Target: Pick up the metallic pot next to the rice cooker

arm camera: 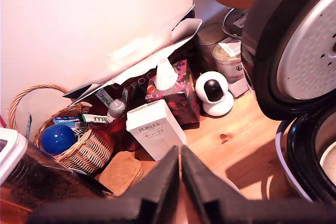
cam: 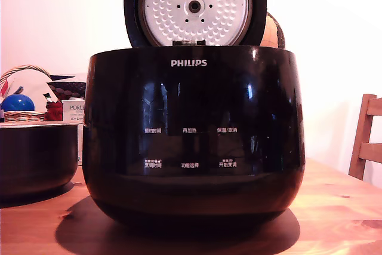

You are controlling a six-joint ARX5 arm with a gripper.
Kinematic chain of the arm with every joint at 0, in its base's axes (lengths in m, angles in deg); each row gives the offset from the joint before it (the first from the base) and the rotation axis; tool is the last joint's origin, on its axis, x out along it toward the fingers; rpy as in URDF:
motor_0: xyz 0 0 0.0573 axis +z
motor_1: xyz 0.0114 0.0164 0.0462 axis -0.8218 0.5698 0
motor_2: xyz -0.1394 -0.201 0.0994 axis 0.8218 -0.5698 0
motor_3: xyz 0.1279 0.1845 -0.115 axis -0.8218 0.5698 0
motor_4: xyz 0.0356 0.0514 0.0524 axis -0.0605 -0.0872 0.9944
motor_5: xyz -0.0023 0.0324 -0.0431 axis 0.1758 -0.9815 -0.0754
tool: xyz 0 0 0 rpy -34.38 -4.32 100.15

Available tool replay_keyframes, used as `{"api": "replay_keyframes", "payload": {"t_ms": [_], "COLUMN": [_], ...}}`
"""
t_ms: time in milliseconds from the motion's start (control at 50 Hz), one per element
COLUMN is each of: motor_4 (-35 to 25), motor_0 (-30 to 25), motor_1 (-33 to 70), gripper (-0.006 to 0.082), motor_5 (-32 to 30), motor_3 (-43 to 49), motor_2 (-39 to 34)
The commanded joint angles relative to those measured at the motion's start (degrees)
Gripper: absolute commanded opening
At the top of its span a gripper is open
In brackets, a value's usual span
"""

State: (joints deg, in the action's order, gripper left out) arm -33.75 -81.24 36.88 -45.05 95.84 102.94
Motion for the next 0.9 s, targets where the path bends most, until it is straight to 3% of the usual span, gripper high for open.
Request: {"api": "replay_keyframes", "payload": {"t_ms": [0, 280, 300, 360, 380, 420, 440, 480, 500, 680, 880], "motor_4": [-0.9, -7.8, -8.7, -11.2, -11.8, -12.9, -13.3, -14.1, -14.7, -18.4, -20.6], "motor_0": [2.8, 8.7, 9.1, 10.2, 10.5, 11.1, 11.4, 11.8, 12.0, 12.7, 12.7], "motor_1": [0.7, 0.7, 0.7, 0.7, 0.9, 1.2, 1.4, 1.9, 2.4, 7.8, 15.1], "gripper": [-0.0024, -0.0024, -0.0024, -0.0024, -0.0024, -0.0024, -0.0024, -0.0024, -0.0024, -0.0024, -0.0023], "motor_5": [0.0, -1.7, -5.7, -5.7, -11.6, -11.6, -17.2, -17.2, -20.2, -21.6, -21.5], "motor_3": [1.1, 7.7, 8.6, 11.7, 12.7, 15.0, 16.2, 18.8, 20.0, 28.4, 28.8], "motor_2": [-1.2, -1.2, -1.2, -1.2, -1.2, -1.2, -1.2, -1.2, -1.2, -1.2, -1.2]}}
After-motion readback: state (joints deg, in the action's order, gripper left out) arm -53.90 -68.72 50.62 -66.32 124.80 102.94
